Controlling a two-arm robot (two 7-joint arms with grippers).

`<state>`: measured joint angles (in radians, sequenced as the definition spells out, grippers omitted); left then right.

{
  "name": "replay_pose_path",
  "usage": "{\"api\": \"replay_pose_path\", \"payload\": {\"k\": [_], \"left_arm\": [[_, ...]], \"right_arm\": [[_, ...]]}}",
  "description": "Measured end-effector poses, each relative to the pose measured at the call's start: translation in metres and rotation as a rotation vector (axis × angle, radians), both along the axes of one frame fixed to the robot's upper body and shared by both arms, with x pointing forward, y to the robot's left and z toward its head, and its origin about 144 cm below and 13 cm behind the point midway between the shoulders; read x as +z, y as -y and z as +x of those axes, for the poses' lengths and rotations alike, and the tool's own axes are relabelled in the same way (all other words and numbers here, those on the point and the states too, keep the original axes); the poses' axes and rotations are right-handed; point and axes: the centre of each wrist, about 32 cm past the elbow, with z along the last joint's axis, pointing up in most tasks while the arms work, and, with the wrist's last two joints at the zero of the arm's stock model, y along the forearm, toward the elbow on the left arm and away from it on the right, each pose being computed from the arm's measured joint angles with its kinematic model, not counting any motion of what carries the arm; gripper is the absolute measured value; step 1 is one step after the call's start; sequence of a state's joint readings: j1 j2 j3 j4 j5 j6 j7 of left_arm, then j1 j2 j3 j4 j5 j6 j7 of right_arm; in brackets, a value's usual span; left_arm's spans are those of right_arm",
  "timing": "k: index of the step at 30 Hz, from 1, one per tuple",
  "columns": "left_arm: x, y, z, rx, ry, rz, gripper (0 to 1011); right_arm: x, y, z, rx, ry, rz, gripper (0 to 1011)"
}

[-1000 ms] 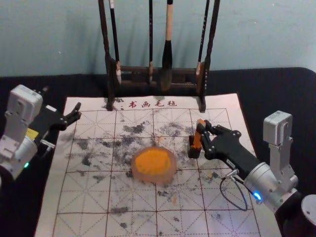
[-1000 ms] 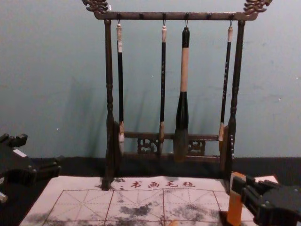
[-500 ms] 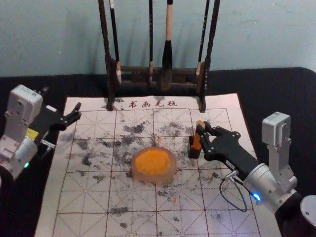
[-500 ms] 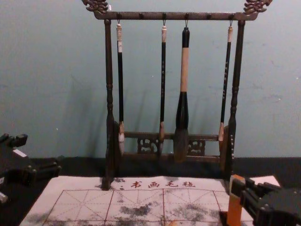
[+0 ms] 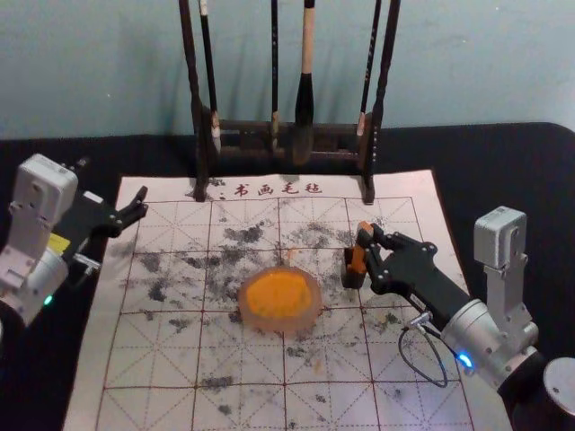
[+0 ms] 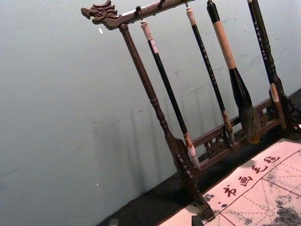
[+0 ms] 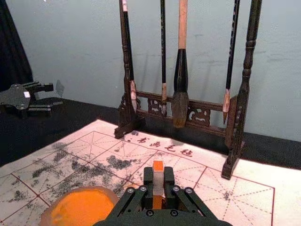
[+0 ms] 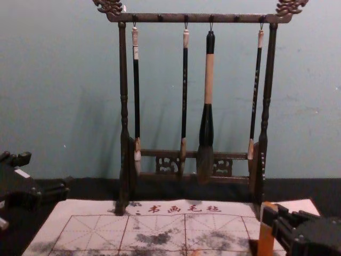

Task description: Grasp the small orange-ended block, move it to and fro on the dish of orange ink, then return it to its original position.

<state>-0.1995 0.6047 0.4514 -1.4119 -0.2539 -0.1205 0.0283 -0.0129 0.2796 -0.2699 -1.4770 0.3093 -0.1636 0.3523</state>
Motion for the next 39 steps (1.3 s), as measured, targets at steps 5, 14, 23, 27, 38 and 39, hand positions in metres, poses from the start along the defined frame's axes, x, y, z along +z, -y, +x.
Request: {"api": "replay_pose_path", "payload": {"k": [5, 14, 23, 27, 38, 39], "left_arm": [[0.0, 0.0, 0.0, 0.0, 0.0, 0.0, 1001], [0.0, 0.0, 0.0, 0.0, 0.0, 0.0, 1001], [0.0, 0.0, 0.0, 0.0, 0.0, 0.0, 1001], [0.0, 0.0, 0.0, 0.0, 0.0, 0.0, 1001], [0.0, 0.0, 0.0, 0.0, 0.0, 0.0, 1001], [0.0, 0.0, 0.0, 0.0, 0.0, 0.0, 1001]], "right_arm": [[-0.002, 0.0, 0.0, -0.005, -0.002, -0.001, 138], [-0.006, 0.0, -0.001, -0.013, -0.006, 0.014, 138], [-0.008, -0.002, -0.003, -0.012, -0.015, 0.029, 138], [-0.009, -0.003, -0.004, -0.011, -0.021, 0.033, 138], [-0.012, -0.005, -0.005, -0.017, -0.024, 0.033, 138], [-0.013, -0.005, -0.005, -0.018, -0.023, 0.033, 138]]}}
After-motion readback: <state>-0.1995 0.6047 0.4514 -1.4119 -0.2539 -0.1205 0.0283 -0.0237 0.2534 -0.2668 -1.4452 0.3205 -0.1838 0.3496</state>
